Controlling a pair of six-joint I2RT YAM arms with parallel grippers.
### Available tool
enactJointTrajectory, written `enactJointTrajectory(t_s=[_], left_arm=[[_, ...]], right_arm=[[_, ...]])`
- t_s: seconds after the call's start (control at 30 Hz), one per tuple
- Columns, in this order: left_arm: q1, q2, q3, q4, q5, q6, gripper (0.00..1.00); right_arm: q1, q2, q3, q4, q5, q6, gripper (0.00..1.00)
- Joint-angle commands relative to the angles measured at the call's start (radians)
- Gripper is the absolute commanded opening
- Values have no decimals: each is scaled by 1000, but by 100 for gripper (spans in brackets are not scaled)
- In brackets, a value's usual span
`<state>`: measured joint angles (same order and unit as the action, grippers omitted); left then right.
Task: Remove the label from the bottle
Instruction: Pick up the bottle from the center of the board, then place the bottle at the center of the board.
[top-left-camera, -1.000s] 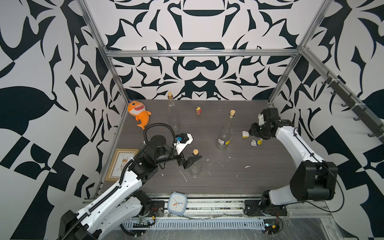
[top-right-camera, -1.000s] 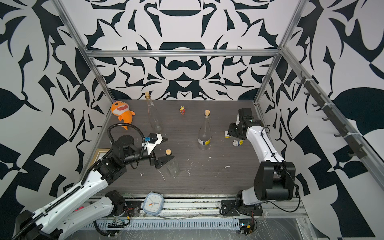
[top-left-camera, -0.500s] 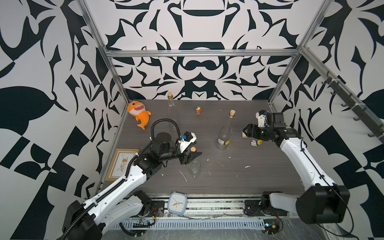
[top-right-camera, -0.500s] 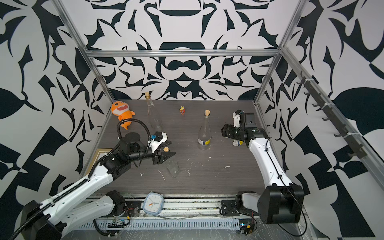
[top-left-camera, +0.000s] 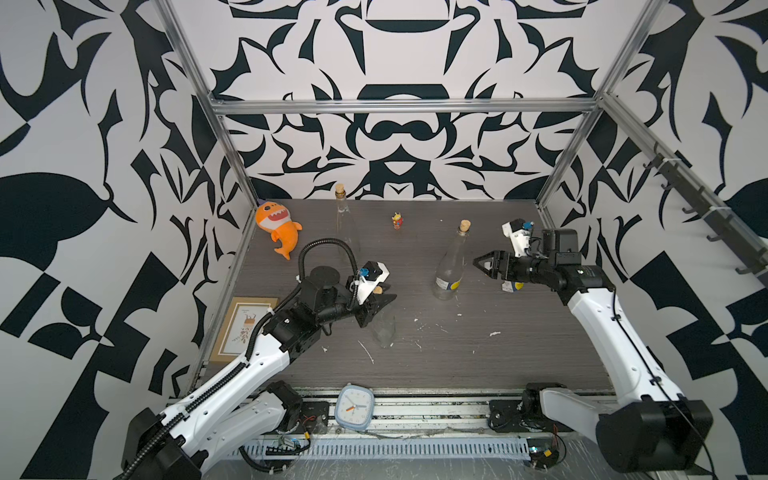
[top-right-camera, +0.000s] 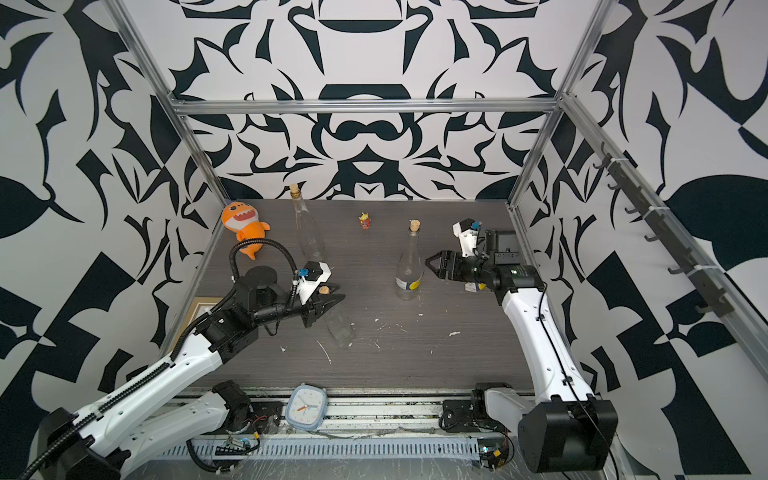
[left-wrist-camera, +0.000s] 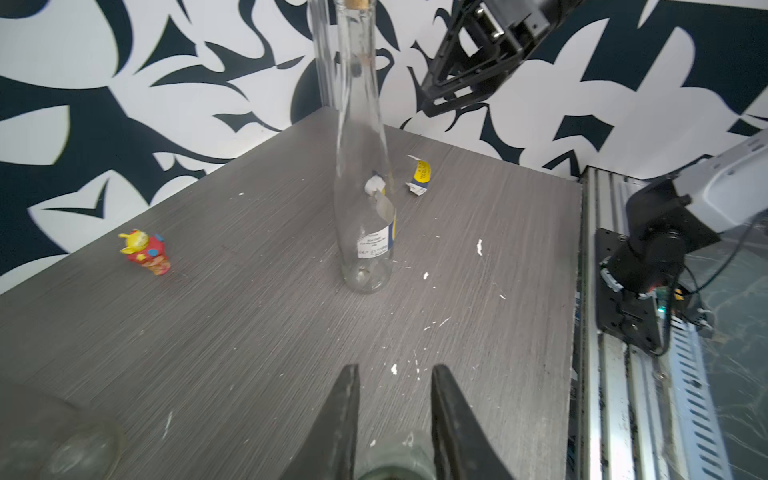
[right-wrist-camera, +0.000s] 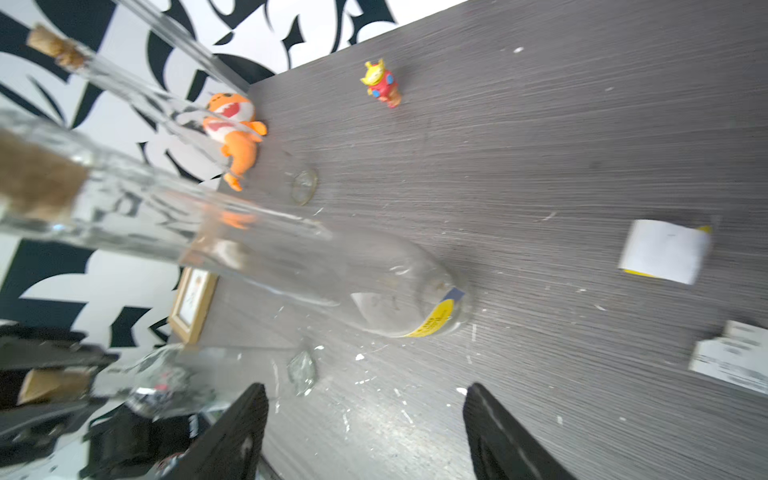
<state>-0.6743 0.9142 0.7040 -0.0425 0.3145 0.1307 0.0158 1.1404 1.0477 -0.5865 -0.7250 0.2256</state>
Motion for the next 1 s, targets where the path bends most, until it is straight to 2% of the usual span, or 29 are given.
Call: enactJointTrajectory(t_s=[0.0,0.1,0.23,0.37,0.53,0.97], left_arm=[[2,-37,22,22,-153,2,0],[2,-15,43,-3,-269,15,0],[7,48,110,-53,-419,20,0],[42,103,170,-96,-498,5,0],[137,133,198,-93,-479,-20,0],[329,178,126,162,-414,-34,0]], right_arm=[[3,-23,-12,55,-187,8,77],[3,-45,-16,70,-209,14,77],[4,-65,-50,168,-320,72,77],[15,-101,-85,243,-358,110,77],[42,-130,-103,283,-416,112,77],[69,-152,-110,268,-383,81,77]])
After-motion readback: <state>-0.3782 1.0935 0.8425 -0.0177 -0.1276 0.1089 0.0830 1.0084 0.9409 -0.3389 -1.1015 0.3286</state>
